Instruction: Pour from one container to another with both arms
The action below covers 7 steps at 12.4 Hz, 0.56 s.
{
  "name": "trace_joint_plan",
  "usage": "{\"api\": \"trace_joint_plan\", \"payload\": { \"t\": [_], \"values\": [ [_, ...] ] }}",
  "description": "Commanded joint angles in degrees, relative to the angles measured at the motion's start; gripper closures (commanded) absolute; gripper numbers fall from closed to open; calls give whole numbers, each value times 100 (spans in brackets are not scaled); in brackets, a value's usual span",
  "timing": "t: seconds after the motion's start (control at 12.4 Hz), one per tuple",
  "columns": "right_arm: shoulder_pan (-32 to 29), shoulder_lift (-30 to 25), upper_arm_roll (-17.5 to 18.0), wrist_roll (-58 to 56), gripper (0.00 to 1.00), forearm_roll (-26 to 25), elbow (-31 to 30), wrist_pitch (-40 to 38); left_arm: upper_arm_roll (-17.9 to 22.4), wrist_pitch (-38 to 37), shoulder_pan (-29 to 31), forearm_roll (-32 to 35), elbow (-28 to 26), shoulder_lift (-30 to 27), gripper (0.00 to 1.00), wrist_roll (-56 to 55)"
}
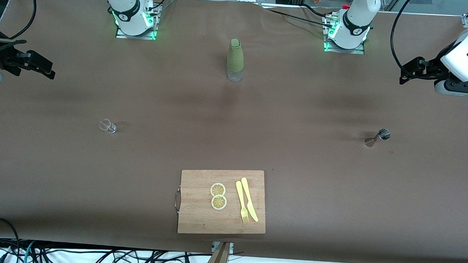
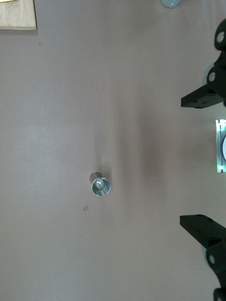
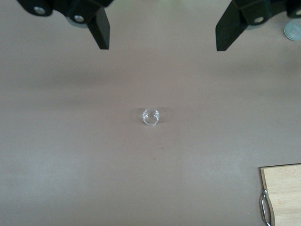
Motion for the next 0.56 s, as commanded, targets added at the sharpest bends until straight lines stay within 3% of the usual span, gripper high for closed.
{"api": "trace_joint_plan", "payload": {
  "t": [0.0, 0.48],
  "values": [
    [-9, -21, 42, 81, 0, -68, 27, 26, -30, 94, 17, 201, -141, -135, 0, -69],
    [-9, -21, 42, 81, 0, -68, 27, 26, -47, 138, 17, 245, -97, -127, 0, -69]
  ]
}}
